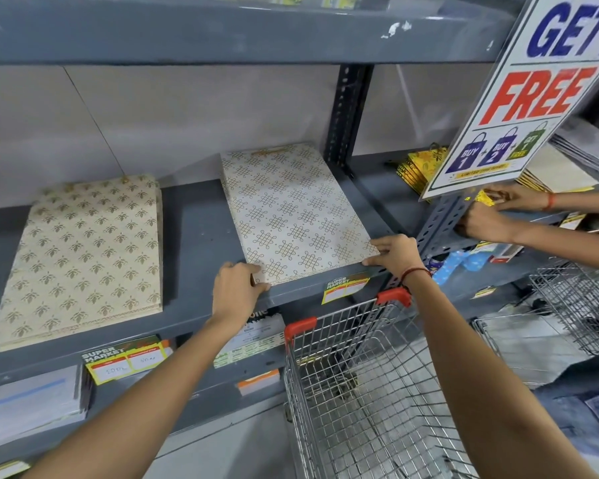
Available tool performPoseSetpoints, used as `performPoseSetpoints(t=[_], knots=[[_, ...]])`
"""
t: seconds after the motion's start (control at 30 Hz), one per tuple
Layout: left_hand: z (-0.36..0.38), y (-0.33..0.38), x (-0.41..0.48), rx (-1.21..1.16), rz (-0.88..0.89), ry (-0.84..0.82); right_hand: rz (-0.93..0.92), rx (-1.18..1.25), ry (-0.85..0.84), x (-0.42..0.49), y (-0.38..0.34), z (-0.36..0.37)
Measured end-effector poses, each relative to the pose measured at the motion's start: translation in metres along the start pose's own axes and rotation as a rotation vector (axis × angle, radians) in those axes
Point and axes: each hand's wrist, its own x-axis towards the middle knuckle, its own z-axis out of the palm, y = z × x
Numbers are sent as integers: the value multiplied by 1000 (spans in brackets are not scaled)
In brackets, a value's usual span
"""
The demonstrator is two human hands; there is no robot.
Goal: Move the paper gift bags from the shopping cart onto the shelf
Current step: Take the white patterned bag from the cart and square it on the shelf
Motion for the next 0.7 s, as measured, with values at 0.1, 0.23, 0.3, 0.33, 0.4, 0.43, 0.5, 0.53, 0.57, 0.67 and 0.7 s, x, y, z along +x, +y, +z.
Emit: performPoseSetpoints(t=[0.1, 0.23, 0.3, 0.33, 0.4, 0.43, 0.5, 0.53, 0.57, 0.67, 0.7], knots=[[1, -2, 0, -21, 5, 12, 10, 9, 15, 0, 0, 0], [1, -5, -2, -44, 37, 32, 15, -43, -19, 0, -4, -2], [3, -7, -3, -45, 69, 28, 18, -79, -24, 1, -4, -3], [0, -10, -6, -22, 91, 17, 13, -107, -31, -2, -8, -1], [3, -11, -7, 57, 138, -25, 27, -181, -47, -1, -9, 0], [1, -12, -8, 100, 157, -39, 36, -237, -63, -3, -13, 0], [-4, -13, -11, 158, 192, -60, 67, -361, -117, -12, -26, 3], [-7, -14, -11, 172, 210, -68, 68, -409, -108, -17, -34, 5], [-11, -16, -13, 176, 226, -74, 61, -441, -66, -22, -42, 7], [-31, -32, -22, 132, 213, -49, 21, -361, 177, -42, -67, 28], [-39, -41, -25, 102, 196, -20, -13, -295, 238, -51, -79, 37]])
